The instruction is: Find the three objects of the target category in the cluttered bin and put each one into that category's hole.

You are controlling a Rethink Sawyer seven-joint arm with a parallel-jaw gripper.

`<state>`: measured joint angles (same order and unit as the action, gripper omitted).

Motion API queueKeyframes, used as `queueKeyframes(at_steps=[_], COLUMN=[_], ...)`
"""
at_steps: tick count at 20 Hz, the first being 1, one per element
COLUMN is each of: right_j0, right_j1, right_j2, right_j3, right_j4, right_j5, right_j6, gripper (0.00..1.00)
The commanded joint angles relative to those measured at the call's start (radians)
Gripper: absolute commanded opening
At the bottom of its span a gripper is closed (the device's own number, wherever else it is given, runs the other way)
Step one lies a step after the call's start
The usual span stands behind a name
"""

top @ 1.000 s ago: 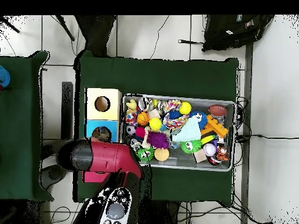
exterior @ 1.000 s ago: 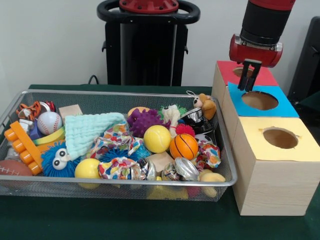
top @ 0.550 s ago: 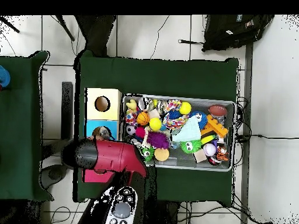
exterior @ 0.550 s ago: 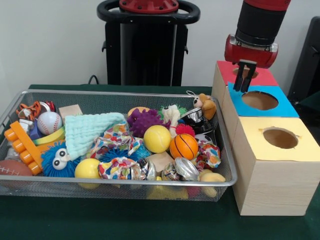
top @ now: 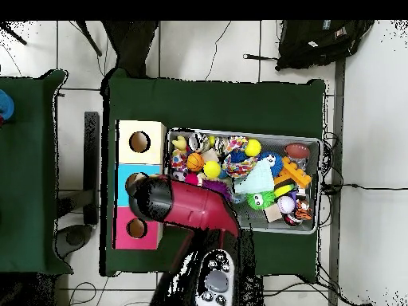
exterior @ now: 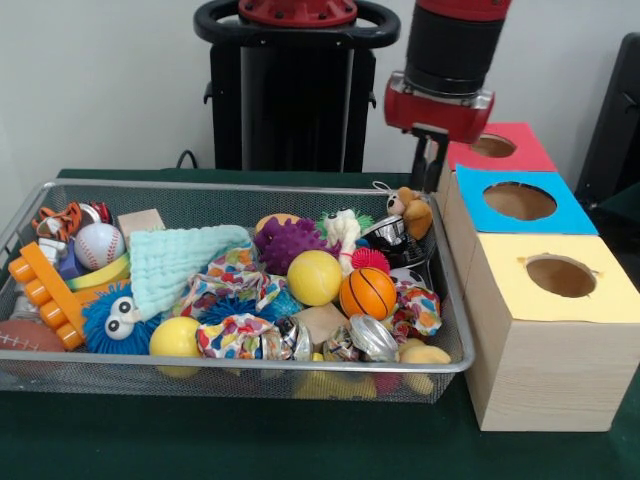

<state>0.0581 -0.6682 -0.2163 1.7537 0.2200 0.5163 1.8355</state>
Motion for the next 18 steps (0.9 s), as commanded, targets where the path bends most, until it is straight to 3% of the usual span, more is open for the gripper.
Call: queueKeyframes(at_steps=[1,7,18], right_j0=[-0.122,-0.2,-0.272], right_j1=[-0.005,-0.008,-0.003], right_j2=[0.138,0.191,0.263], right_j3=[0.006,0.019,0.054], right_j4=[-0.1,-0.168,-0.269], right_j5=[0.037,0.013,-0.031], right_j6=[-0.105,-0.115,-0.083], gripper=[0.0,0.0,0.0])
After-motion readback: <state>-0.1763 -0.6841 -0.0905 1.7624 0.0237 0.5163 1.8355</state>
